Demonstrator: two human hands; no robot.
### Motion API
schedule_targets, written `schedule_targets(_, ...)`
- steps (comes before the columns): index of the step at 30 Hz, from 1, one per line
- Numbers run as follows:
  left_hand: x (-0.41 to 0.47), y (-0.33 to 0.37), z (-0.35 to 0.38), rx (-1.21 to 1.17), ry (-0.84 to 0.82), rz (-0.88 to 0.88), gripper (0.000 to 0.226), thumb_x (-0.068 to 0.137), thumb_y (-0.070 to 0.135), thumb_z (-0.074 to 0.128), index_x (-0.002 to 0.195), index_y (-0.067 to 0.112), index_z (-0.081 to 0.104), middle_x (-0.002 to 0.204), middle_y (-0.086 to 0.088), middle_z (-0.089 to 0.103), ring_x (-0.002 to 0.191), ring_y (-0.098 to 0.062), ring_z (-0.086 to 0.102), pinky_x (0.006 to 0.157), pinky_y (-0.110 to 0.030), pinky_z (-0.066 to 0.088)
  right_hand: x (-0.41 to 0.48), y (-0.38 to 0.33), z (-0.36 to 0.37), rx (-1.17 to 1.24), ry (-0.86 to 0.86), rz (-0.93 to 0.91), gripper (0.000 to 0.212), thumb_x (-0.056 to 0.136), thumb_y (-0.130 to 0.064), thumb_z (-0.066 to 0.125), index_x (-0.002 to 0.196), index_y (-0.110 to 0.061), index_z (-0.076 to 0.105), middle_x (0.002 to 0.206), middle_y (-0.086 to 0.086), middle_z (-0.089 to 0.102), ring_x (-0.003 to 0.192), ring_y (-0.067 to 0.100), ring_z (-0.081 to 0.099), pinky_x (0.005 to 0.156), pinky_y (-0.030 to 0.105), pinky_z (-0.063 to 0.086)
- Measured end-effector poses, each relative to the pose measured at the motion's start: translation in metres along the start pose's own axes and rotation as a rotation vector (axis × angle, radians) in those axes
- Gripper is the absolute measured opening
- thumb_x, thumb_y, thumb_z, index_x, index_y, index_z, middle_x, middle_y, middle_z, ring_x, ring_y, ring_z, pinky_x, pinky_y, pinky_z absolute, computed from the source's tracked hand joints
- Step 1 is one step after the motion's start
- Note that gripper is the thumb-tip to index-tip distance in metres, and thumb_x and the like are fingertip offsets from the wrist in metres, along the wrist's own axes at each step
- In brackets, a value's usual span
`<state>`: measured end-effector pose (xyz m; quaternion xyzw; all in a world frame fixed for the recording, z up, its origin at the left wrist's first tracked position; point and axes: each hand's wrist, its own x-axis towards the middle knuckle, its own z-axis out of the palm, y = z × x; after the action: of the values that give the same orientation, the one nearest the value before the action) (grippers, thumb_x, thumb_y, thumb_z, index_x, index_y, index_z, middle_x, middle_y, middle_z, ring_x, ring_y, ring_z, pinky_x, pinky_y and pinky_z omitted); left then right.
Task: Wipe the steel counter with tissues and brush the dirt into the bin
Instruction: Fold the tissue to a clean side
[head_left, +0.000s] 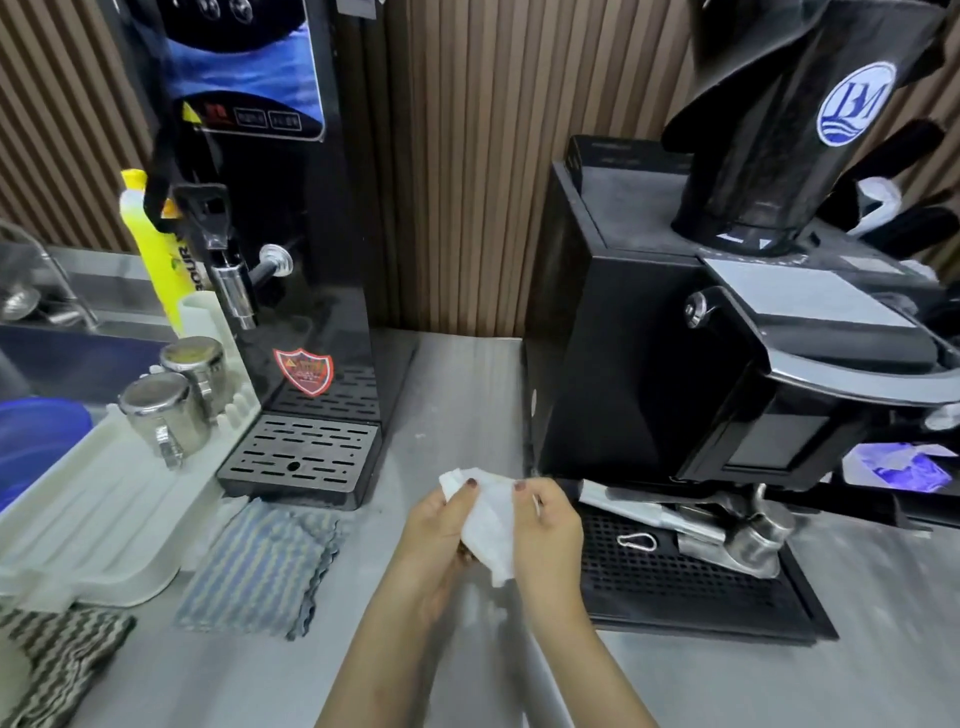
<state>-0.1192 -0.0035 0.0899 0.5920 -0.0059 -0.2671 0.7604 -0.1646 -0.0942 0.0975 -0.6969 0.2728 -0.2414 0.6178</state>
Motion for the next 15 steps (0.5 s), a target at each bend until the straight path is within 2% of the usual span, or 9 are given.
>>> schedule_targets(3, -0.001, 0.004, -0.011, 0.044, -0.045, -0.091, 0.036, 0.080, 0.038, 0.060, 0.096, 0.008, 0.069, 0.098, -0.023, 0.069, 0.083, -0.032, 0.061, 0.071, -0.041, 0.041, -0.003, 0.002, 0.005, -0.005, 0.005, 0.003, 0.018, 0.092, -0.013, 0.050, 0.077, -0.009, 0.059, 0.074, 0.005, 0.064, 0.072, 0.018, 0.060, 0.066, 0.030, 0.047)
schedule_targets(5, 0.001, 0.007, -0.019, 0.090, -0.085, -0.130, 0.035, 0.078, 0.036, 0.063, 0.094, 0.006, 0.070, 0.089, -0.022, 0.069, 0.076, -0.028, 0.058, 0.066, -0.037, 0.040, -0.008, 0.001, 0.008, 0.010, 0.016, -0.005, 0.021, 0.092, -0.011, 0.051, 0.073, -0.013, 0.059, 0.071, 0.001, 0.063, 0.068, 0.010, 0.058, 0.064, 0.023, 0.047)
schedule_targets(7, 0.005, 0.007, -0.026, 0.065, -0.108, -0.125, 0.024, 0.086, 0.025, 0.061, 0.094, 0.003, 0.067, 0.078, -0.014, 0.069, 0.069, -0.022, 0.058, 0.061, -0.031, 0.041, -0.011, 0.001, 0.011, 0.050, 0.060, 0.009, 0.023, 0.092, -0.010, 0.050, 0.071, -0.015, 0.058, 0.068, -0.003, 0.060, 0.064, 0.005, 0.055, 0.061, 0.018, 0.044)
schedule_targets(9, 0.006, 0.007, -0.030, -0.054, -0.116, -0.114, 0.016, 0.090, 0.012, 0.053, 0.096, 0.001, 0.064, 0.079, -0.010, 0.071, 0.070, -0.018, 0.063, 0.062, -0.027, 0.049, -0.011, 0.005, 0.011, 0.089, 0.112, 0.043, 0.021, 0.092, -0.011, 0.050, 0.074, -0.011, 0.060, 0.072, 0.001, 0.061, 0.069, 0.012, 0.056, 0.065, 0.024, 0.044)
schedule_targets(12, 0.003, 0.008, -0.032, -0.125, -0.114, -0.078, 0.016, 0.092, 0.006, 0.049, 0.092, 0.000, 0.063, 0.084, -0.013, 0.072, 0.075, -0.019, 0.069, 0.063, -0.026, 0.055, -0.014, 0.011, 0.014, 0.149, 0.142, 0.091, 0.020, 0.093, -0.015, 0.050, 0.079, -0.008, 0.061, 0.078, 0.005, 0.063, 0.075, 0.018, 0.059, 0.066, 0.027, 0.045)
schedule_targets(15, 0.002, 0.006, -0.034, -0.121, -0.058, -0.063, 0.013, 0.090, 0.005, 0.051, 0.092, -0.001, 0.062, 0.088, -0.016, 0.072, 0.077, -0.023, 0.070, 0.063, -0.031, 0.057, -0.020, 0.013, 0.017, 0.207, 0.046, 0.187, 0.021, 0.090, -0.023, 0.057, 0.078, -0.007, 0.062, 0.074, 0.006, 0.064, 0.069, 0.017, 0.060, 0.058, 0.025, 0.048)
